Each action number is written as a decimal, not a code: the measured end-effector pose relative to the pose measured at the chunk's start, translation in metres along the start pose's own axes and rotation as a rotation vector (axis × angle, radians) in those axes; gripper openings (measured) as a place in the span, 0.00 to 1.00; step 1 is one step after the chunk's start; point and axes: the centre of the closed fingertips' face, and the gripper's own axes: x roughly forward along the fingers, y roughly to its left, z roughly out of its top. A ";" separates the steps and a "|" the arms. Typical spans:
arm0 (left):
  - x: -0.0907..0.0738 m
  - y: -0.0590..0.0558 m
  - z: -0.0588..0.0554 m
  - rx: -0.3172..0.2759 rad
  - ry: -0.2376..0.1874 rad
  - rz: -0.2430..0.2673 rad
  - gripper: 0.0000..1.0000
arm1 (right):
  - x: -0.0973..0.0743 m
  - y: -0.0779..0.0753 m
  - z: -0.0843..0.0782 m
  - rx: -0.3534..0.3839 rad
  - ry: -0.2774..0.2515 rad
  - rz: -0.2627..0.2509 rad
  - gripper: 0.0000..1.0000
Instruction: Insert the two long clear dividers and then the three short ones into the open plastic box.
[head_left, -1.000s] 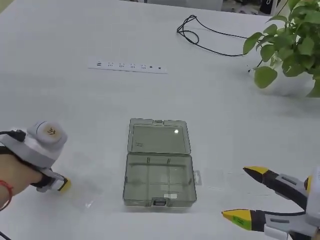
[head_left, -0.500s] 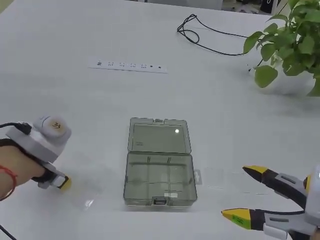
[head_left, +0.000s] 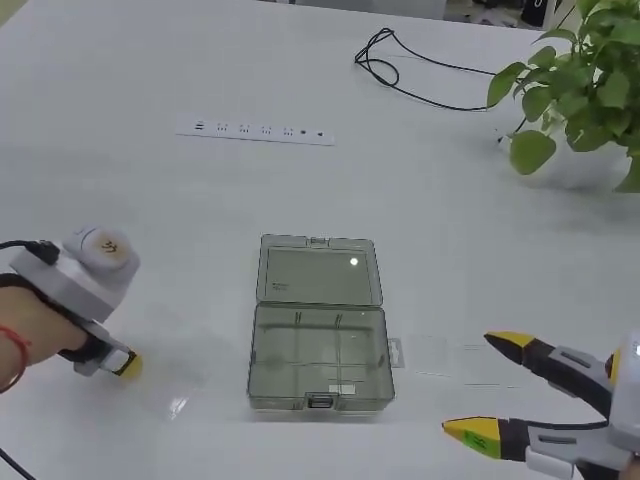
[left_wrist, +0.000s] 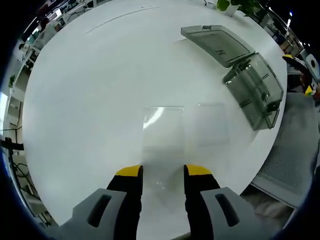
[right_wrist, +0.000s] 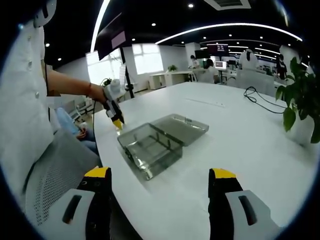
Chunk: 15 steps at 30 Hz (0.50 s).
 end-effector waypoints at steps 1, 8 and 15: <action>0.000 0.000 0.000 -0.002 -0.001 0.002 0.31 | 0.000 0.000 0.000 0.000 -0.001 0.000 0.80; 0.000 0.000 0.000 -0.001 -0.009 0.000 0.32 | -0.001 0.000 0.000 0.001 -0.001 -0.001 0.80; 0.001 0.000 0.000 0.004 -0.009 0.005 0.31 | -0.002 -0.001 0.001 -0.002 -0.003 -0.003 0.80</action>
